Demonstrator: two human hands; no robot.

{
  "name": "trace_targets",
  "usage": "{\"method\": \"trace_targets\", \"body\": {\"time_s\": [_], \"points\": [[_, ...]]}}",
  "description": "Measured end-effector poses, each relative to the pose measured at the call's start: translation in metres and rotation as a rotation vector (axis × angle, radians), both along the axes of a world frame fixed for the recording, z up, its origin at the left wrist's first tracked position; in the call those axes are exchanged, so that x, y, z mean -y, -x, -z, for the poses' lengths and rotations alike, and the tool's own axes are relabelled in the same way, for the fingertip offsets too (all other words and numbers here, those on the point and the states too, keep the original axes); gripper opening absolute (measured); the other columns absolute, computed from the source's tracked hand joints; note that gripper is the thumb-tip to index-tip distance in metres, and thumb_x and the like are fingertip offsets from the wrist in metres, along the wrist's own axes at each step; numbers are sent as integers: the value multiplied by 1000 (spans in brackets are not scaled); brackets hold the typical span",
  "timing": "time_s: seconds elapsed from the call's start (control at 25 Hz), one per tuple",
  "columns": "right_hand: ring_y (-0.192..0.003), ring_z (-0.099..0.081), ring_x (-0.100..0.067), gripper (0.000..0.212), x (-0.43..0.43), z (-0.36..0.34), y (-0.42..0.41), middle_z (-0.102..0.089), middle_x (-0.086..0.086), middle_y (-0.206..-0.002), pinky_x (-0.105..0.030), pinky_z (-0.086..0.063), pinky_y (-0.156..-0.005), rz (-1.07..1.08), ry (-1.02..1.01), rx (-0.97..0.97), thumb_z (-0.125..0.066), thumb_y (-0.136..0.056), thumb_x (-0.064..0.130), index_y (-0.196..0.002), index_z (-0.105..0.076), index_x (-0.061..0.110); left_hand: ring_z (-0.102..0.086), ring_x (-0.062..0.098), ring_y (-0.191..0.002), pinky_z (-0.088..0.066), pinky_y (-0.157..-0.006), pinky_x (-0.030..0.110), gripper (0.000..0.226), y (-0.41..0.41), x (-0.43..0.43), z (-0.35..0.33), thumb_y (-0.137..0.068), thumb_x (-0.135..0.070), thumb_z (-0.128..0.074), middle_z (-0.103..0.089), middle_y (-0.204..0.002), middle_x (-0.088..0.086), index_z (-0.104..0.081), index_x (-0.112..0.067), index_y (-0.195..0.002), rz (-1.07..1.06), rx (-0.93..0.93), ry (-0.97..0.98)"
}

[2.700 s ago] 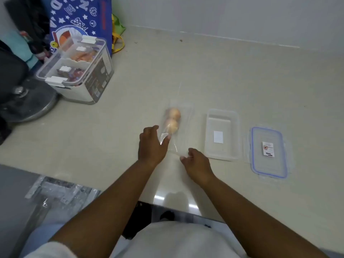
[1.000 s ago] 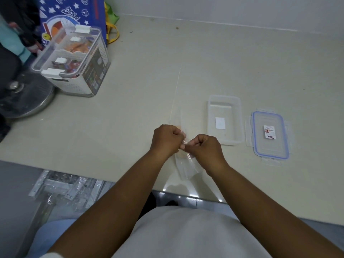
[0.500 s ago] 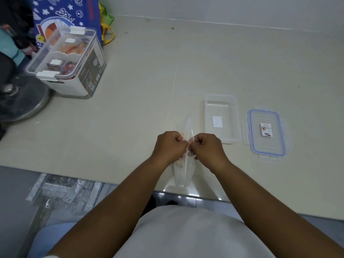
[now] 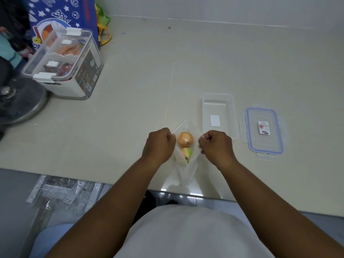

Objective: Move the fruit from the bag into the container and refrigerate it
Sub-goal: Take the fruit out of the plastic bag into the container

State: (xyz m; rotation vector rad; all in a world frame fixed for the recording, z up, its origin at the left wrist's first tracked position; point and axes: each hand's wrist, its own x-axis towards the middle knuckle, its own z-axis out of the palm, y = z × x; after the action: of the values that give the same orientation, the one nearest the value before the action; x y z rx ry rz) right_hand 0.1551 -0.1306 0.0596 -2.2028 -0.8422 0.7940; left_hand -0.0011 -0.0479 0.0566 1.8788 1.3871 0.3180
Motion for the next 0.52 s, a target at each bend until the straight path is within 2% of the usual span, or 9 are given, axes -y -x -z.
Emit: {"method": "trace_targets", "body": {"time_s": [0.16, 0.28, 0.36, 0.52], "points": [[-69, -70, -23, 15, 11, -4, -22, -72, -1, -67, -39, -59, -73, 34, 5, 63, -61, -78, 17, -67, -70, 11, -68, 33, -75, -57, -74, 47, 32, 18, -11, -3, -91, -29, -56, -70, -76, 15, -57, -4, -70, -44, -15, 13], [-69, -70, -21, 14, 18, -4, -29, -70, 4, -66, -36, -59, -71, 30, 14, 96, -63, -77, 17, -65, -69, 15, -68, 32, -71, -57, -73, 46, 33, 26, -13, -4, -90, -30, -58, -71, -73, 12, -57, -4, -69, -71, -22, 11], [-69, -68, -18, 13, 20, -1, -26, -68, 6, -63, -28, -56, -67, -12, 22, 134, -63, -78, 20, -66, -68, 18, -68, 28, -67, -58, -72, 44, 33, 26, -9, -6, -89, -30, -59, -71, -69, 9, -57, -5, -69, -40, -5, 30], [-66, -59, -11, 10, 16, 0, -15, -60, 11, -57, -15, -40, -58, -88, -31, 202, -68, -80, 28, -72, -65, 25, -68, 27, -66, -58, -71, 44, 32, 19, -1, -7, -87, -34, -62, -70, -69, 8, -58, -8, -68, 19, 14, 47]]}}
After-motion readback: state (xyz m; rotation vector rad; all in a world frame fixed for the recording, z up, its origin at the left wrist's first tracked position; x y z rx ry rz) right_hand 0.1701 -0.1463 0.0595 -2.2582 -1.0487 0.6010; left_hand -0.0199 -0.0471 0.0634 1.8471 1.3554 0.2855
